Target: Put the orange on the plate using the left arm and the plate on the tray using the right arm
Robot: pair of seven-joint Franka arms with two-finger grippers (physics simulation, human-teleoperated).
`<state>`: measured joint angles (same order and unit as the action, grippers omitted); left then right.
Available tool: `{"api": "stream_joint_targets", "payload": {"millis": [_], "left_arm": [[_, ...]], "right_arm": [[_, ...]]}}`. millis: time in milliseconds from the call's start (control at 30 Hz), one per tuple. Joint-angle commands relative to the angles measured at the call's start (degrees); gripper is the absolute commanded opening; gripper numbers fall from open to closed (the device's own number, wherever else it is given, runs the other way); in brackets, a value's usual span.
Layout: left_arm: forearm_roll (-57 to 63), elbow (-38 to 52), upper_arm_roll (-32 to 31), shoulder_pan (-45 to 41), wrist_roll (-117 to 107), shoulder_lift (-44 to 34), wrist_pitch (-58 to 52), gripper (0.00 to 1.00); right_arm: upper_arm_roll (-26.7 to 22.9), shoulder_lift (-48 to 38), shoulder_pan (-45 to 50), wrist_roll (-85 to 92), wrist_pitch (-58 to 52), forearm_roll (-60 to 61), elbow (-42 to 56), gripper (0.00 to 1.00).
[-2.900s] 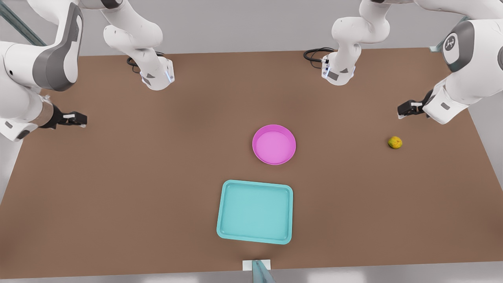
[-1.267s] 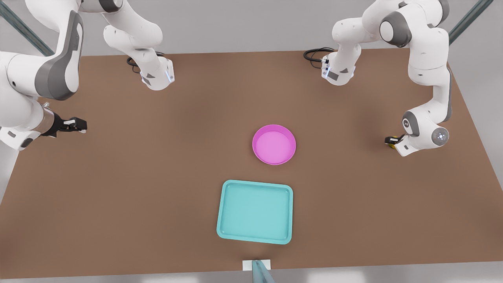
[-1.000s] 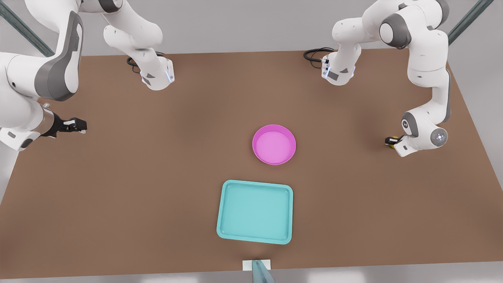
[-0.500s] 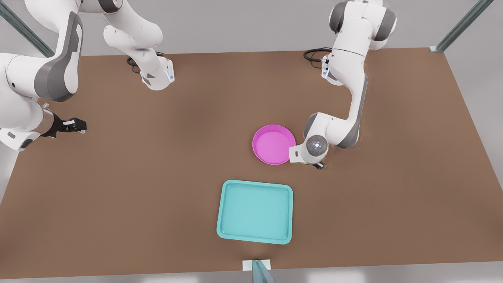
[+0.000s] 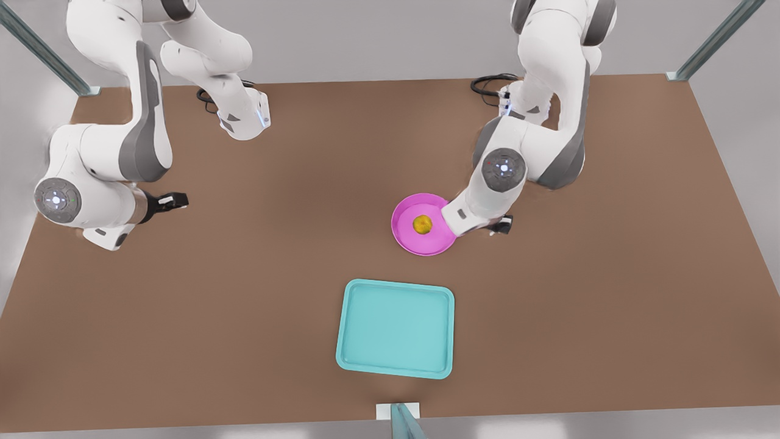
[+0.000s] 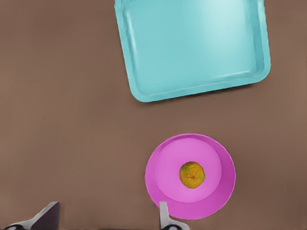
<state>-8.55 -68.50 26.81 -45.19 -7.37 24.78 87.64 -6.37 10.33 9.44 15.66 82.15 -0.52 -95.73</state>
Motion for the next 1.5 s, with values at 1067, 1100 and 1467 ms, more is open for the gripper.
{"api": "stream_joint_targets", "payload": {"millis": [1067,1100,1467], "left_arm": [[12.6,-9.5,-31.0,40.3,3.2,-20.0,-15.8,1.0],[12.5,-9.5,-31.0,40.3,3.2,-20.0,-15.8,1.0],[12.4,-9.5,-31.1,40.4,2.7,-19.9,-15.7,1.0]], "right_arm": [[9.0,25.1,34.9,-35.4,73.0,51.1,-10.9,1.0],[9.0,25.2,34.9,-32.7,72.0,51.1,-10.9,1.0],[9.1,29.8,35.8,-27.1,69.7,51.2,-6.9,1.0]]}}
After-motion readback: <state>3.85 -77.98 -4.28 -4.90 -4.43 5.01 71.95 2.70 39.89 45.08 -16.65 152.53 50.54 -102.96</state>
